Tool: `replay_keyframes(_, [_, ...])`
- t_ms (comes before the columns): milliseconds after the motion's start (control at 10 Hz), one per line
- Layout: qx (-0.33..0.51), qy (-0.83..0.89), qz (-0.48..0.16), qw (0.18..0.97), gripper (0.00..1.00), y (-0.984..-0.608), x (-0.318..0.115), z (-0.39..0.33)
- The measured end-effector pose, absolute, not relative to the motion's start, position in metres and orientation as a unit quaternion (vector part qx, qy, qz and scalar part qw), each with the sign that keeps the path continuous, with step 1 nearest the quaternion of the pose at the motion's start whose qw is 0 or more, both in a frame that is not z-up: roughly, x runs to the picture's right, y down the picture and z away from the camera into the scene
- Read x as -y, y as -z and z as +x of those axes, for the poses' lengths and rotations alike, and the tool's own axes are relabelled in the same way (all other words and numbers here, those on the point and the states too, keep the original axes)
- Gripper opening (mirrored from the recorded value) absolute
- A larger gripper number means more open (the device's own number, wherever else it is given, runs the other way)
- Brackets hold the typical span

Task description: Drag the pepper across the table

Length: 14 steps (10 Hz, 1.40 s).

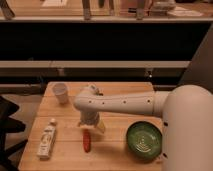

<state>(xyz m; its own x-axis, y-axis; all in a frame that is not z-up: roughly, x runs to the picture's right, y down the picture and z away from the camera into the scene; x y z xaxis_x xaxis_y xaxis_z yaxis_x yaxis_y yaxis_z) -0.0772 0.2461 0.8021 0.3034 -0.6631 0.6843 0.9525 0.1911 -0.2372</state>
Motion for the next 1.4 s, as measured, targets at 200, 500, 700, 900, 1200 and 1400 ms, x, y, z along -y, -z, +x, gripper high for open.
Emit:
replay_keyframes(200, [0.233, 0.552, -0.343, 0.724, 0.80, -0.798, -0.267, -0.081])
replay_keyframes(500, [0.239, 0.541, -0.338, 0.732, 0.80, -0.793, -0.277, -0.079])
replay_keyframes(700, [0.237, 0.541, -0.331, 0.736, 0.76, -0.800, -0.267, -0.078])
replay_keyframes(900, [0.241, 0.543, -0.336, 0.731, 0.57, -0.800, -0.271, -0.078])
replay_keyframes(1200, [0.242, 0.538, -0.336, 0.734, 0.27, -0.794, -0.281, -0.077])
replay_keyframes(1400, [0.243, 0.534, -0.334, 0.738, 0.07, -0.796, -0.281, -0.077])
